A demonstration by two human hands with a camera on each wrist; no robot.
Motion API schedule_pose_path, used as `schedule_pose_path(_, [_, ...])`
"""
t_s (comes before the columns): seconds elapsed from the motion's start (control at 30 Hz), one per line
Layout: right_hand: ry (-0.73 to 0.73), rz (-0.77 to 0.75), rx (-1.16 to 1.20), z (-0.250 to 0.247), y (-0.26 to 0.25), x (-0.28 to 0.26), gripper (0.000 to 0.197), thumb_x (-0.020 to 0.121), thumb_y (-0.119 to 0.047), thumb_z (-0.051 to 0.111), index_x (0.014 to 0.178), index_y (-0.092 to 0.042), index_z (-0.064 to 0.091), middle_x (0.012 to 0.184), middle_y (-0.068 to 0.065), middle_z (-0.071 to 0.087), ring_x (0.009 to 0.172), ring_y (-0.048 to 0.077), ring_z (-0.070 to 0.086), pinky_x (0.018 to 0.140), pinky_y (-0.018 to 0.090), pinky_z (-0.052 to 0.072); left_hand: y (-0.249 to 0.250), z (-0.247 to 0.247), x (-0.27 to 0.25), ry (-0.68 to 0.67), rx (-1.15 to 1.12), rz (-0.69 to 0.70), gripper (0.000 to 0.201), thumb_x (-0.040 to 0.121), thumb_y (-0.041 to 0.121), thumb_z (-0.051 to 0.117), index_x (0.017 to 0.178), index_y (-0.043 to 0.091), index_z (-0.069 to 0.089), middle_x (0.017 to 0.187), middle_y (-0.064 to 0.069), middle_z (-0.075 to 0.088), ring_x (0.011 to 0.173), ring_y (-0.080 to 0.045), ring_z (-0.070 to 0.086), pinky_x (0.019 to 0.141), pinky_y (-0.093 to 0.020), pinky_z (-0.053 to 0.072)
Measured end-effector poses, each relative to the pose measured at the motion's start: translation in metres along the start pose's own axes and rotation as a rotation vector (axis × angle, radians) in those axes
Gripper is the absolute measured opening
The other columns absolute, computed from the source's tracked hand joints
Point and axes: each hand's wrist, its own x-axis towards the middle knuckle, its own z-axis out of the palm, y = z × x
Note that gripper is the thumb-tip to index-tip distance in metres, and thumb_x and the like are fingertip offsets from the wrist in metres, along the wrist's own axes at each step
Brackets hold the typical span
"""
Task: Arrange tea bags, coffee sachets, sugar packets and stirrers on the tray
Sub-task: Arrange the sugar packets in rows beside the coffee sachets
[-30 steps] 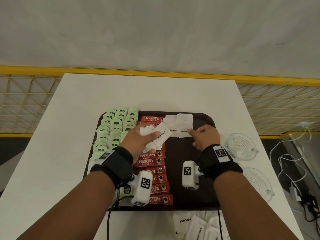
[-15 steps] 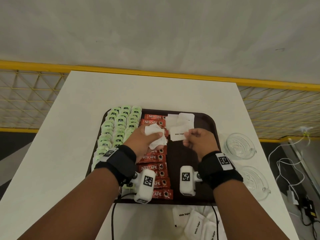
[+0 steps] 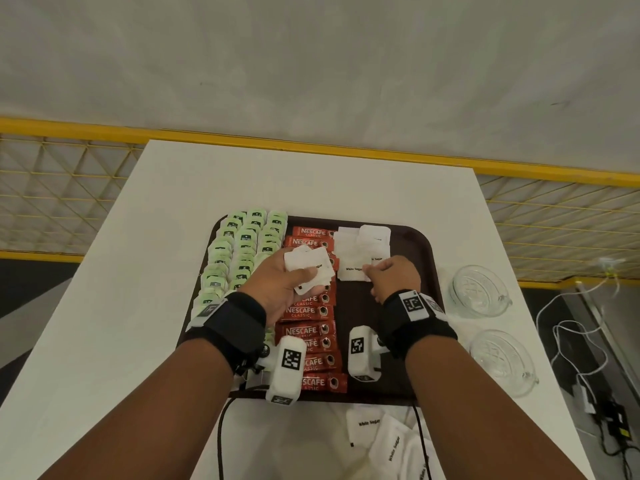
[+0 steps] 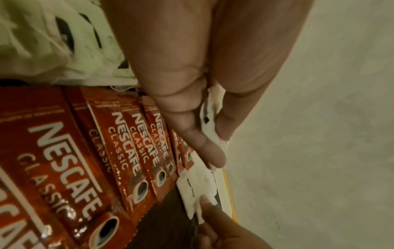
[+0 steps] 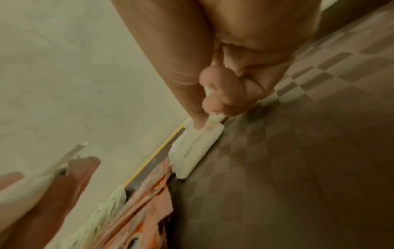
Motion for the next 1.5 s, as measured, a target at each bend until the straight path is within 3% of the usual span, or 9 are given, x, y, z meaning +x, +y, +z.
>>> schedule_pose_path(0.1, [0.006,-0.139,0.018,-0.009,-0.006,-0.012,0.023,0.090,-0.036,0.064,0.090,-0.014,0.060,0.087,0.000,0.064,0.082,0.016,0.060,0.073,0.031,0.047,-0.002,0.004,-0.001,-0.002,0.073,0.040,0.047,0.086,-0.007,0.065,0.127,0.010,0.051,0.124,-0.015,0.062,0.112,-0.032,0.064,0.070,-0.030,0.061])
schedule_pose_path(0.27, [-0.391,-0.232,0.262,-0.022,-0.021,-0.049,0.013,0.091,-0.027,0.065,0.098,-0.016,0.067,0.093,0.000,0.069,0.081,0.011,0.061,0.072,0.026,0.052,-0.013,0.011,0.000,-0.017,0.199,0.098,0.041,0.082,-0.004,0.071,0.116,0.014,0.057,0.119,-0.014,0.064,0.103,-0.029,0.068,0.070,-0.031,0.059])
schedule_pose_path(0.43, [-0.263,-0.177,0.324,-0.026,-0.007,-0.040,0.005,0.091,-0.017,0.066,0.093,-0.013,0.066,0.084,0.005,0.067,0.070,0.010,0.060,0.063,0.022,0.052,-0.015,0.021,0.006,-0.029,0.169,0.025,0.031,0.090,-0.004,0.059,0.109,0.021,0.058,0.123,-0.012,0.060,0.110,-0.030,0.063,0.085,-0.039,0.058])
schedule_pose_path(0.63, [-0.097,-0.054,0.244,-0.030,0.018,0.001,0.010,0.088,-0.018,0.070,0.092,-0.009,0.068,0.072,0.005,0.064,0.061,0.014,0.055,0.061,0.027,0.050,-0.017,0.022,0.010,-0.011,0.144,-0.009,0.035,0.093,-0.004,0.054,0.121,0.017,0.053,0.129,-0.010,0.056,0.118,-0.031,0.057,0.080,-0.034,0.059])
schedule_pose_path(0.73, [-0.041,-0.095,0.080,-0.028,0.025,0.016,0.017,0.085,-0.024,0.073,0.081,-0.008,0.069,0.075,0.006,0.067,0.069,0.021,0.061,0.072,0.034,0.054,-0.017,0.020,0.008,-0.002,0.194,0.003,0.037,0.092,-0.003,0.057,0.125,0.014,0.053,0.123,-0.009,0.060,0.113,-0.030,0.061,0.078,-0.033,0.059])
schedule_pose_path(1.03, [0.102,-0.088,-0.029,-0.027,0.020,0.013,0.023,0.083,-0.036,0.071,0.086,-0.015,0.061,0.088,-0.002,0.063,0.084,0.018,0.059,0.071,0.027,0.040,-0.015,0.019,0.008,0.012,0.259,-0.007,0.048,0.088,0.001,0.067,0.132,0.011,0.051,0.125,-0.011,0.060,0.108,-0.028,0.065,0.070,-0.028,0.059])
schedule_pose_path(1.1, [0.054,-0.179,0.039,-0.033,0.011,0.000,0.023,0.088,-0.038,0.065,0.086,-0.015,0.064,0.088,-0.001,0.066,0.081,0.016,0.060,0.072,0.029,0.044,-0.017,0.019,0.008,0.016,0.289,0.014,0.048,0.086,0.002,0.069,0.130,0.011,0.052,0.124,-0.011,0.061,0.107,-0.028,0.065,0.068,-0.027,0.059])
schedule_pose_path(1.27, [-0.380,-0.271,0.134,-0.038,-0.002,-0.037,0.017,0.088,-0.027,0.070,0.098,-0.013,0.068,0.089,0.007,0.070,0.070,0.009,0.060,0.060,0.020,0.051,-0.028,0.024,0.005,-0.027,0.311,0.007,0.051,0.083,0.001,0.073,0.130,0.009,0.053,0.124,-0.015,0.061,0.106,-0.029,0.066,0.068,-0.029,0.059])
schedule_pose_path(1.5, [-0.221,-0.125,0.272,-0.030,0.016,-0.027,0.018,0.093,-0.017,0.064,0.105,-0.003,0.065,0.082,0.007,0.065,0.059,0.008,0.056,0.049,0.016,0.048,-0.027,0.023,0.004,0.022,0.290,0.009,0.032,0.094,-0.001,0.052,0.126,0.004,0.053,0.118,-0.012,0.061,0.106,-0.028,0.063,0.083,-0.040,0.059])
